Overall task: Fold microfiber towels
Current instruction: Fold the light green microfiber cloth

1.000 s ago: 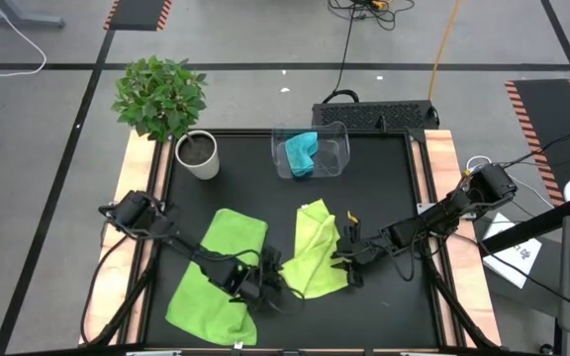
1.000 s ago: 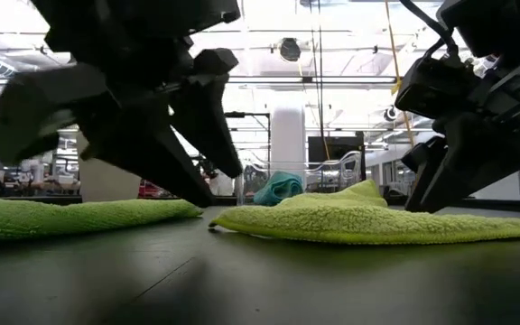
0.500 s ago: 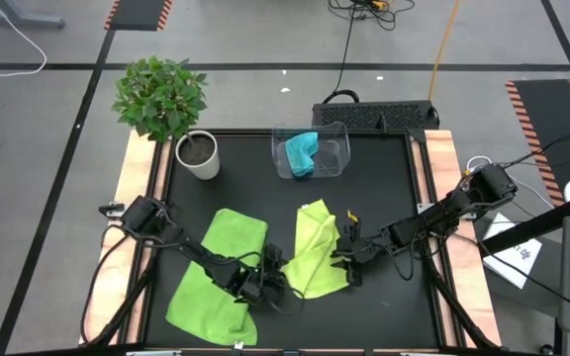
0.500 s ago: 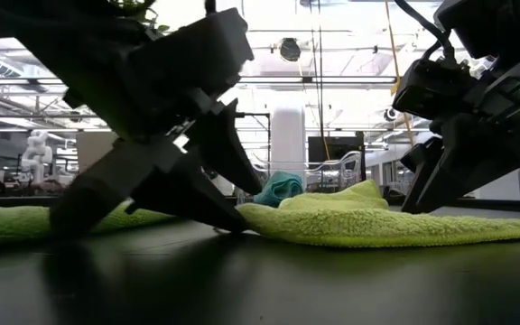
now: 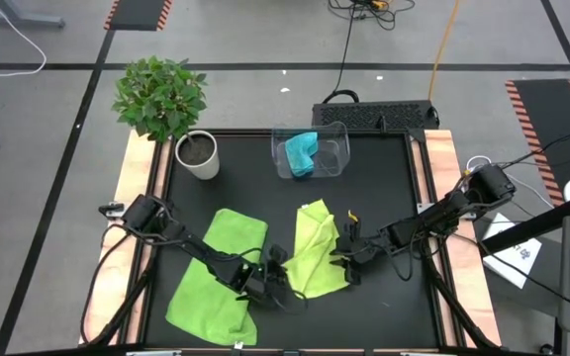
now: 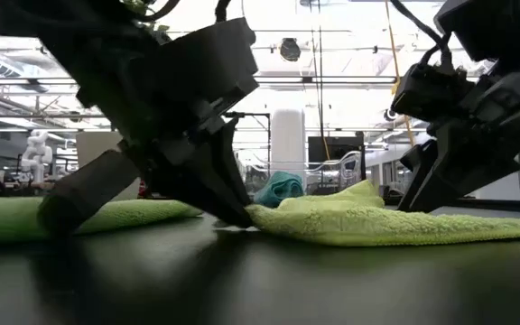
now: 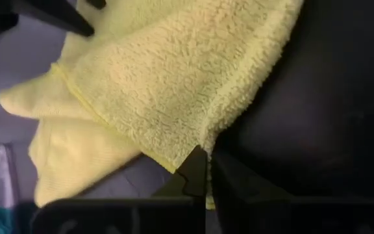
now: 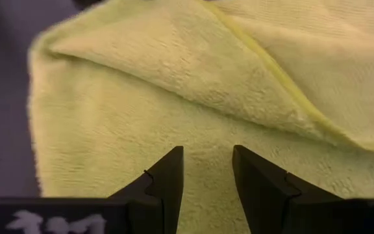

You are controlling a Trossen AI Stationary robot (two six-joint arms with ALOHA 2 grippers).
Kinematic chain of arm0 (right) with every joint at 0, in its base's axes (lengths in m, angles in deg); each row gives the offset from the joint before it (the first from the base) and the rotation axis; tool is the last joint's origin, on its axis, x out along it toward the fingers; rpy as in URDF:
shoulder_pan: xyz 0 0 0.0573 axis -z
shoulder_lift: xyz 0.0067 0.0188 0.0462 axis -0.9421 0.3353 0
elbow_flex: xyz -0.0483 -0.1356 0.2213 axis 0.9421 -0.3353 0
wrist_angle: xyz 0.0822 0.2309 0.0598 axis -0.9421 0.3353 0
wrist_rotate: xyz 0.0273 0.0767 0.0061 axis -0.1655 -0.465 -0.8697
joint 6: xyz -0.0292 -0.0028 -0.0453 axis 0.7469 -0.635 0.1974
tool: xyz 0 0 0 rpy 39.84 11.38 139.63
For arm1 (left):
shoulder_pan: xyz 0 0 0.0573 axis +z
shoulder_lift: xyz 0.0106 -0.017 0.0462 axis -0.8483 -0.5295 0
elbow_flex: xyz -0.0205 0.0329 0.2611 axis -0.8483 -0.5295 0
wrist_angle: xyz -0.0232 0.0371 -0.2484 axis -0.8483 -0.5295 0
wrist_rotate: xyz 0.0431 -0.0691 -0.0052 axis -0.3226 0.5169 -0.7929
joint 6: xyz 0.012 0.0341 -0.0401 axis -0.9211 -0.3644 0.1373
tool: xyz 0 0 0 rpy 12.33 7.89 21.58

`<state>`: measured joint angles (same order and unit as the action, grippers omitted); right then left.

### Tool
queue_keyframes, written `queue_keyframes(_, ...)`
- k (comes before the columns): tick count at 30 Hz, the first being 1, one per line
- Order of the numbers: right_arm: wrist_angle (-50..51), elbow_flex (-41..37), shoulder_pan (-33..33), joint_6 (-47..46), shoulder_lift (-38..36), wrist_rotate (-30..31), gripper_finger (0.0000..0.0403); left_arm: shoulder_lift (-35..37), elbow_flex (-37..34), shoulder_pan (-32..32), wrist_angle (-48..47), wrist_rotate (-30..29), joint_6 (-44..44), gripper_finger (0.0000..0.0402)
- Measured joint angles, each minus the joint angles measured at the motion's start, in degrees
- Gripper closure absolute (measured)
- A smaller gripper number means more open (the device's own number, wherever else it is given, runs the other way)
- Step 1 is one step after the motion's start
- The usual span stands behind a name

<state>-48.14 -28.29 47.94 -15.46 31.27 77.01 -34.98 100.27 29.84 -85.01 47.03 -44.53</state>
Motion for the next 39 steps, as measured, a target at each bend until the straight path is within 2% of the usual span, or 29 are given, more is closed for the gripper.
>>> queue_keyframes(8, -4.62, 0.16, 0.71, -0.95, 4.52, 0.66, 0.0277, 1.14, 9.6, 0.57, -4.62, -0.63, -9.85, 0.0395)
queue_keyframes(13, -10.93, 0.13, 0.94, 0.24, 7.88, 0.41, 0.0277, 1.2, 16.22, 2.34, -4.1, 5.78, -17.23, 0.0398)
queue_keyframes(17, -14.07, -0.01, 0.69, 1.42, 8.1, 1.45, 0.0277, 1.25, 20.19, 4.22, -4.87, 12.61, -18.53, 0.0398)
queue_keyframes(25, -17.56, -0.09, -2.02, 3.51, 8.11, 1.46, 0.0277, 1.0, 20.55, 6.7, -9.52, 22.9, -14.65, 0.0399)
queue_keyframes(33, -19.2, -0.09, -3.65, 7.11, 7.29, 1.34, 0.0277, 0.22, 20.52, 6.8, -10.02, 24.17, -14.09, 0.0397)
queue_keyframes(39, -19.18, -0.07, -6.23, 9.94, 2.23, 1.44, 0.0277, 0.22, 20.52, 6.95, -10.86, 22.03, -13.59, 0.0399)
